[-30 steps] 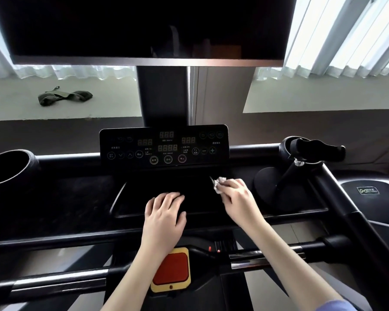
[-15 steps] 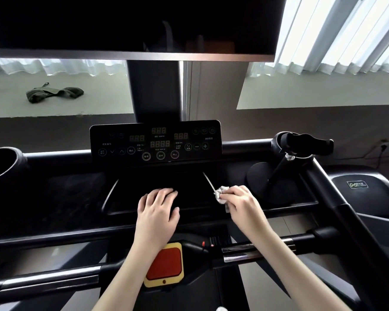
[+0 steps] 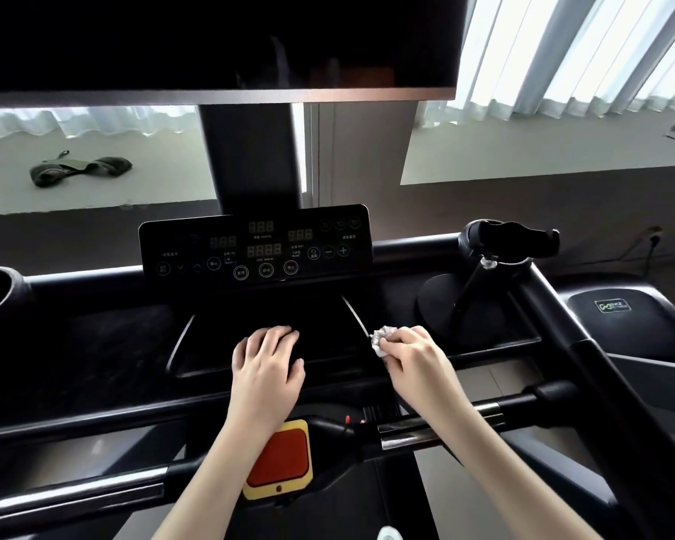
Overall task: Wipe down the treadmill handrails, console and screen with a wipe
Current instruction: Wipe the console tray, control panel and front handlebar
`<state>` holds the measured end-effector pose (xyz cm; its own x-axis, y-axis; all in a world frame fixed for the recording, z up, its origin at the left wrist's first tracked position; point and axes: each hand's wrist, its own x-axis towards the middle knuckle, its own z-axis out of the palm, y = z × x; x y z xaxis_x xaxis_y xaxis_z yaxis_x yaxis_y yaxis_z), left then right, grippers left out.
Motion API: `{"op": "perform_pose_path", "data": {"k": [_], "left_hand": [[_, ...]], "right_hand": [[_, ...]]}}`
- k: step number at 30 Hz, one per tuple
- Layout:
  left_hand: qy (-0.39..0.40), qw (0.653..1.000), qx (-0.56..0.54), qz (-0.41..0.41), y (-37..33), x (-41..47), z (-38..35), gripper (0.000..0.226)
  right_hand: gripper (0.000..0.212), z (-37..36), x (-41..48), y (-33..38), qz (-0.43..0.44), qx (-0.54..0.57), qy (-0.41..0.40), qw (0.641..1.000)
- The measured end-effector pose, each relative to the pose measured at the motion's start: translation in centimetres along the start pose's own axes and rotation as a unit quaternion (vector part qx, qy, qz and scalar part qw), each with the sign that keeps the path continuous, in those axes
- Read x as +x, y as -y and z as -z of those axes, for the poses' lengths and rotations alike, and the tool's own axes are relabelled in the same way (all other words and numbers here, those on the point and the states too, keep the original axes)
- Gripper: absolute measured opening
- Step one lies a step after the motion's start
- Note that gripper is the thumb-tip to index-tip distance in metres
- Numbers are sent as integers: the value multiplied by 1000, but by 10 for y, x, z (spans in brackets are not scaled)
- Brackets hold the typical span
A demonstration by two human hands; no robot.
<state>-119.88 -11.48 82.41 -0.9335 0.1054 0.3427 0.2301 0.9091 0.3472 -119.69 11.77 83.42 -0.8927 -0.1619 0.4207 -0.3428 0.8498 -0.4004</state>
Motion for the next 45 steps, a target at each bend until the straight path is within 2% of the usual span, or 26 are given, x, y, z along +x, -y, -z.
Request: {"op": "perform_pose_path", "data": {"k": [7, 13, 18, 21, 24, 27, 30, 33, 34, 36, 38, 41, 43, 45], "left_hand": [[49, 995, -54, -69, -30, 19, -11, 55], [49, 995, -48, -70, -31, 33, -16, 49], [31, 996, -41, -72, -35, 35, -21, 36], [25, 996, -40, -77, -33, 35, -21, 34], [22, 996, -39, -78, -34, 35, -21, 32], [19, 996, -41, -79, -34, 35, -21, 32], [15, 996, -42, -79, -33, 36, -22, 33], [13, 996, -47, -78, -34, 35, -22, 32], [14, 996, -48, -78, -34, 35, -21, 32], [15, 996, -50, -75, -33, 35, -22, 32], [15, 996, -52, -74, -33, 35, -22, 32], [15, 996, -54, -75, -32, 35, -23, 32], [15, 996, -53, -74, -33, 35, -22, 32], [15, 996, -53, -73, -34, 34, -22, 32]], "right_hand": [[19, -2, 26, 5, -46, -80, -63, 994], [26, 3, 5, 3, -16, -49, 4, 999], [26, -4, 44, -7, -84, -126, 10, 988], [26, -10, 69, -10, -133, -125, 24, 983], [29, -7, 72, -1, -90, -130, 20, 987], [43, -8, 74, -5, -44, -184, 58, 980], [37, -5, 96, -10, -76, -241, 33, 967], [25, -3, 108, -6, -122, -273, 69, 952], [25, -4, 107, -5, -140, -273, 77, 949], [31, -6, 99, -11, -104, -280, 86, 950], [31, -9, 94, -22, -99, -279, 57, 953], [12, -4, 98, -25, -150, -253, 64, 954], [22, -5, 104, -25, -188, -239, 62, 951], [15, -7, 103, -12, -166, -227, 49, 958]]}}
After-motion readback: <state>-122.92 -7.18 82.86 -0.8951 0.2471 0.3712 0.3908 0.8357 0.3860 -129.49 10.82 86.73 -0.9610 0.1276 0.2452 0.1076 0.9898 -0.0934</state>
